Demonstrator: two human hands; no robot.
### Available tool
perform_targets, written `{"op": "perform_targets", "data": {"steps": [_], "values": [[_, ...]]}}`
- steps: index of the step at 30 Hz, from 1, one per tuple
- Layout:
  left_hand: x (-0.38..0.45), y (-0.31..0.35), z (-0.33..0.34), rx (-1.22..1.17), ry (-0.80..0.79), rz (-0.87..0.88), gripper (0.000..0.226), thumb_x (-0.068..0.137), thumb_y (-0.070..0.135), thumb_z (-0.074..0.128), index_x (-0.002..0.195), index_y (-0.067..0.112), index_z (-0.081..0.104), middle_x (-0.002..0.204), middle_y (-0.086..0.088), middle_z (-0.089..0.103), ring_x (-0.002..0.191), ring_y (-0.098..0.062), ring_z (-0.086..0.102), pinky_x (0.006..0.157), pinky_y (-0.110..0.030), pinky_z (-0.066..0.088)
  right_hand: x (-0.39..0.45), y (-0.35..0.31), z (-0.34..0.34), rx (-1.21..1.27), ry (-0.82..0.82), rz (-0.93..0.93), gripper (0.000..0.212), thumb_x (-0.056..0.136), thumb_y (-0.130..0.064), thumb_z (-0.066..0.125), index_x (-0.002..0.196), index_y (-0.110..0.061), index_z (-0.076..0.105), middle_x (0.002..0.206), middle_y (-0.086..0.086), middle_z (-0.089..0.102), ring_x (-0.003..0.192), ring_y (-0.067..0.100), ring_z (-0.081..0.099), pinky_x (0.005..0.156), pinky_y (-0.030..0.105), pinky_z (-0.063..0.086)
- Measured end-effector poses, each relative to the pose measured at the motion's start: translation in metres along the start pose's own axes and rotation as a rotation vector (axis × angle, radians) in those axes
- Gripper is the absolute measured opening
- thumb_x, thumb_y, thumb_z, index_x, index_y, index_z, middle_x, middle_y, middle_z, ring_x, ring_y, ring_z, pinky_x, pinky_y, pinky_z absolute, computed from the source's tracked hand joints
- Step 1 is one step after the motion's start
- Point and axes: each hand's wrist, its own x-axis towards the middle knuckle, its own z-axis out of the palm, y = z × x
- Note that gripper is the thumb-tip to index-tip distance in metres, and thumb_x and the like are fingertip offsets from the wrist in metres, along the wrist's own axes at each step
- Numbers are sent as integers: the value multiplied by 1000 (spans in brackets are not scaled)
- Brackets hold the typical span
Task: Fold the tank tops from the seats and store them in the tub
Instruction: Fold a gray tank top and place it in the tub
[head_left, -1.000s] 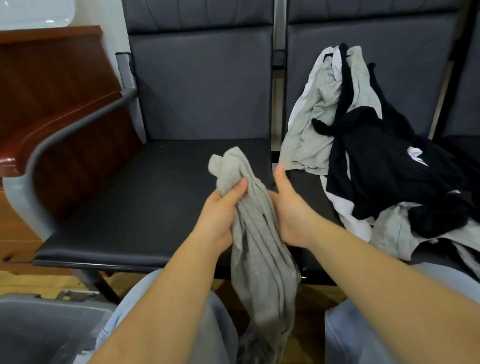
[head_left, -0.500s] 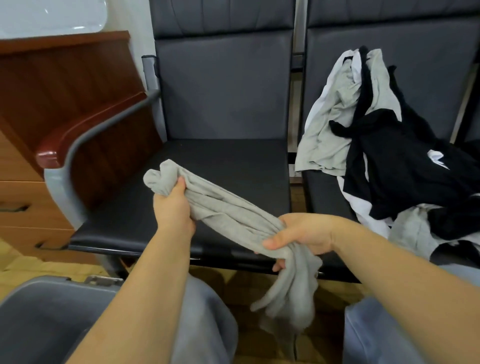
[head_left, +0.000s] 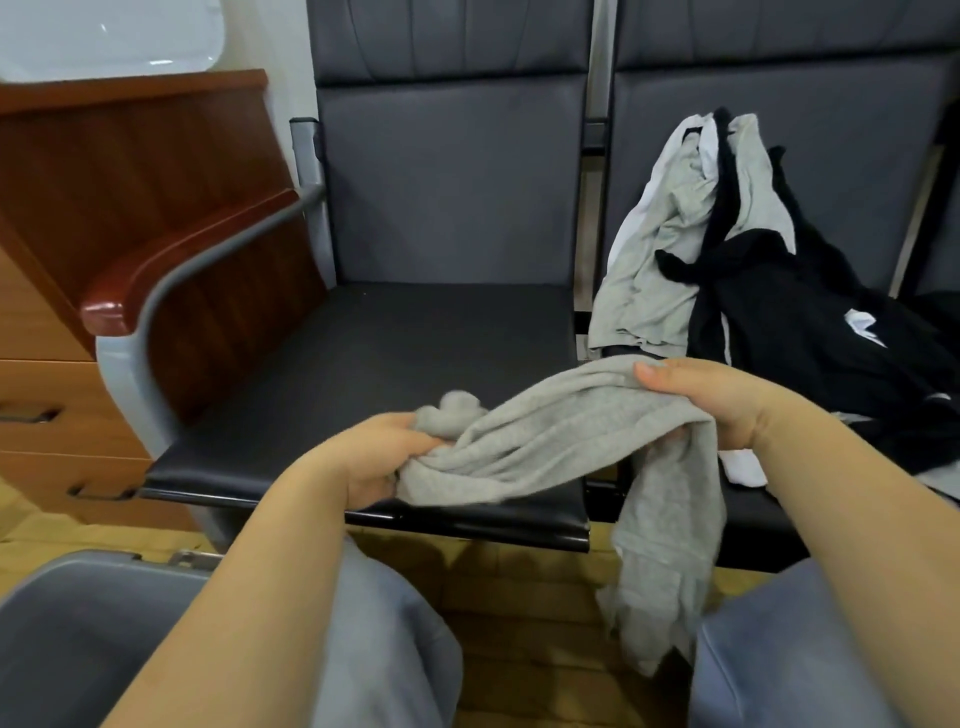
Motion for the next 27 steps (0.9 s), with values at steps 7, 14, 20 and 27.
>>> {"op": "perform_targets", "data": {"steps": [7,14,20,27], "values": [[6,-3,19,386,-76,-44,37,87,46,58,105,14,63,112,-4,69,100,-20,68,90,-36,55,6,8,17,-9,-9,45,104,23,-64,90,94,4,59,88,24,60,80,31,58,66,30,51],[10,-7,51,334,-264,197,58,77,58,58,123,24,61,120,6,68,114,-10,62,106,-38,43,18,10,41,-85,-140,67,94,38,-65,87,107,-5,67,103,13,71,95,23,67,84,34,53],[10,2,52,110,-118,170,54,72,53,63,106,12,71,107,-8,73,105,-22,68,103,-44,46,21,4,41,-16,-242,60,82,45,-60,88,103,-5,69,99,15,69,90,24,65,78,32,54],[9,12,18,-209,421,57,49,85,57,61,91,9,72,86,-11,75,89,-30,69,88,-42,53,15,-3,31,-29,-211,75,46,60,-52,84,85,-14,74,58,0,58,51,8,54,60,24,53]]}}
